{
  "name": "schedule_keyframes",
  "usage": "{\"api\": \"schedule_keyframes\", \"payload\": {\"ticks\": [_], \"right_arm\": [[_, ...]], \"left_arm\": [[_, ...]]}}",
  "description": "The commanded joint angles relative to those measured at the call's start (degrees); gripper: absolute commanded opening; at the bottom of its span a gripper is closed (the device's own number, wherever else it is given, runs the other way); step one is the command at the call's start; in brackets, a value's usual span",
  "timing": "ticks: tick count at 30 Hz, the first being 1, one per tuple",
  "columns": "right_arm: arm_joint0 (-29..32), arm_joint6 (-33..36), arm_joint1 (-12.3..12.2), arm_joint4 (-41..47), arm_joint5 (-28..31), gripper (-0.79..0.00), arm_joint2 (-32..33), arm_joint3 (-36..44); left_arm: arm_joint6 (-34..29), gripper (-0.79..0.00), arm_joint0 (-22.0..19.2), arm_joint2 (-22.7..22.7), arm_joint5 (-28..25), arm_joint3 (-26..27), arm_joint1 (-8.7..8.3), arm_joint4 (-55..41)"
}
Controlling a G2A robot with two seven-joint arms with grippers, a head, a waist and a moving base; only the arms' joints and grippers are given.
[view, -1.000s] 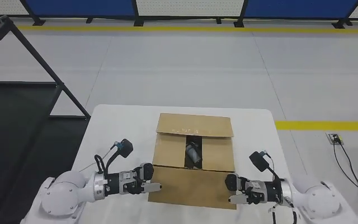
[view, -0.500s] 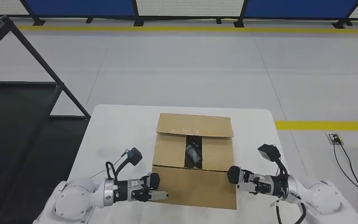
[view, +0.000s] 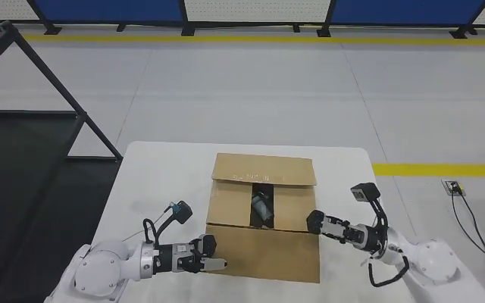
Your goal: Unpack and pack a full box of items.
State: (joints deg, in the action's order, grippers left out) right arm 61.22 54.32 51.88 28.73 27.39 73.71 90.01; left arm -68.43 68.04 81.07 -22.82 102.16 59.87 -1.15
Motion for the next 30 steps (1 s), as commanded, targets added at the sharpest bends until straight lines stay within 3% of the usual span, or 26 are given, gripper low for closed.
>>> {"api": "schedule_keyframes", "payload": {"ticks": [1, 6, 11, 16, 24, 30], "right_arm": [[-1.7, -2.2, 0.5, 0.7, -2.6, 0.0, -1.3, -0.9], [-6.6, -7.4, 1.6, -1.8, -9.1, 0.0, -4.5, -4.6], [-9.8, -10.3, 2.7, -2.7, -11.8, 0.0, -7.2, -7.5], [-12.0, -11.3, 3.6, -2.9, -11.7, 0.0, -9.2, -9.2], [-16.4, -18.3, 5.5, -4.6, -12.8, 0.0, -12.0, -10.2], [-20.0, -31.2, 7.8, -7.2, -10.5, 0.0, -14.8, -11.7]], "left_arm": [[0.0, 0.0, 0.0, 0.0, 0.0, 0.0, 0.0, 0.0], [0.0, 0.0, 0.0, 0.0, 0.0, 0.0, 0.0, 0.0], [0.0, 0.0, 0.0, 0.0, 0.0, 0.0, 0.0, 0.0], [0.0, 0.0, 0.0, 0.0, 0.0, 0.0, 0.0, 0.0], [0.0, 0.0, 0.0, 0.0, 0.0, 0.0, 0.0, 0.0], [0.0, 0.0, 0.0, 0.0, 0.0, 0.0, 0.0, 0.0]]}}
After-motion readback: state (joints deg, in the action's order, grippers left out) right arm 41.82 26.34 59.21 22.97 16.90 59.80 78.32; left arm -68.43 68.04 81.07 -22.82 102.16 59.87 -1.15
